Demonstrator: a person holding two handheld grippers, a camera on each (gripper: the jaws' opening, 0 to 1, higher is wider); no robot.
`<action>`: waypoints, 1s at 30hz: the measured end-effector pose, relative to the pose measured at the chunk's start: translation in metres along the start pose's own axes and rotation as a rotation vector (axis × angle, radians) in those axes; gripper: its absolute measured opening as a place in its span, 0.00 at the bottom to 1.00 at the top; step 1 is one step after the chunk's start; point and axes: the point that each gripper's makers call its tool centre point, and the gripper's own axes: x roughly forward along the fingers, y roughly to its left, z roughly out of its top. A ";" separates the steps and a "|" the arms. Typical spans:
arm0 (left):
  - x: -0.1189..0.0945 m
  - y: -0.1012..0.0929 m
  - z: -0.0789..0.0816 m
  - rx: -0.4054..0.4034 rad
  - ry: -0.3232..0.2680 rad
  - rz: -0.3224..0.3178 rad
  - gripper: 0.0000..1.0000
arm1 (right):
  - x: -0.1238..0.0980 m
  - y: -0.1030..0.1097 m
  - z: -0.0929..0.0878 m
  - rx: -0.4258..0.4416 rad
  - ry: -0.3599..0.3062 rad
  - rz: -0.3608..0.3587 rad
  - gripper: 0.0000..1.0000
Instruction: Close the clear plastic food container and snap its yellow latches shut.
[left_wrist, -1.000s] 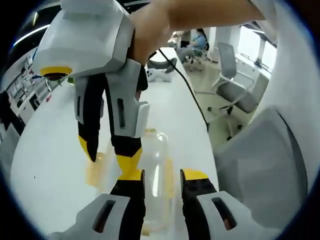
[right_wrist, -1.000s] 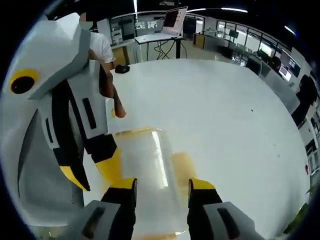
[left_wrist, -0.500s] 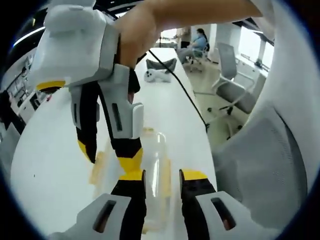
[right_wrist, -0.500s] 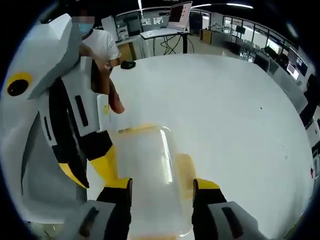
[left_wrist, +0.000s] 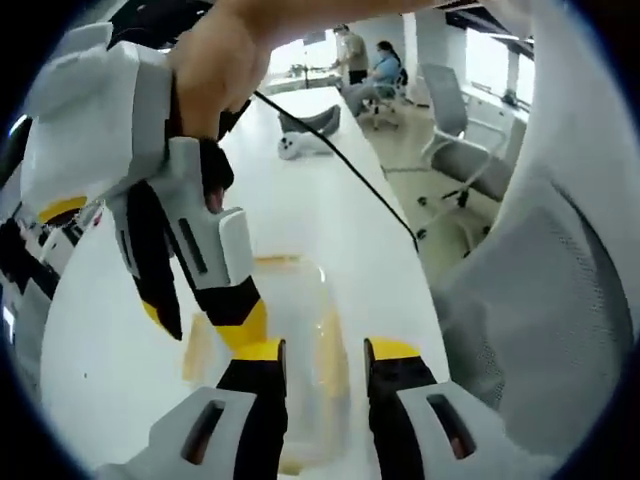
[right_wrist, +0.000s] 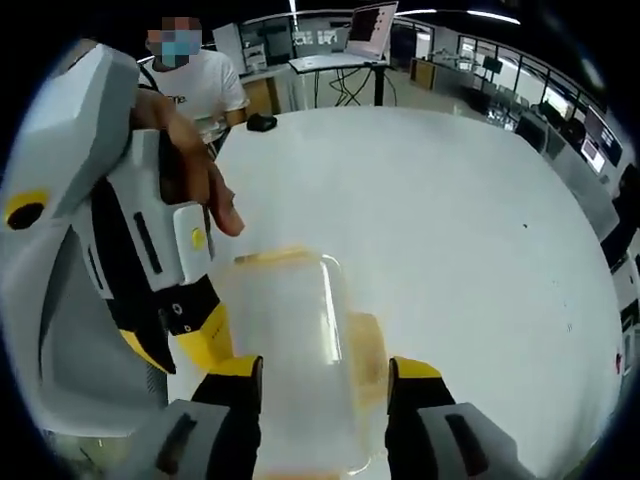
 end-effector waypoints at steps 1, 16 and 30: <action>0.001 0.001 -0.001 0.024 0.007 0.010 0.29 | 0.000 0.000 0.000 -0.005 0.003 -0.001 0.48; 0.010 0.003 -0.011 0.159 0.063 0.086 0.32 | 0.001 0.003 0.001 -0.028 0.023 0.035 0.44; 0.012 0.007 -0.012 0.267 0.092 0.159 0.27 | 0.003 0.006 0.000 -0.015 0.045 0.081 0.40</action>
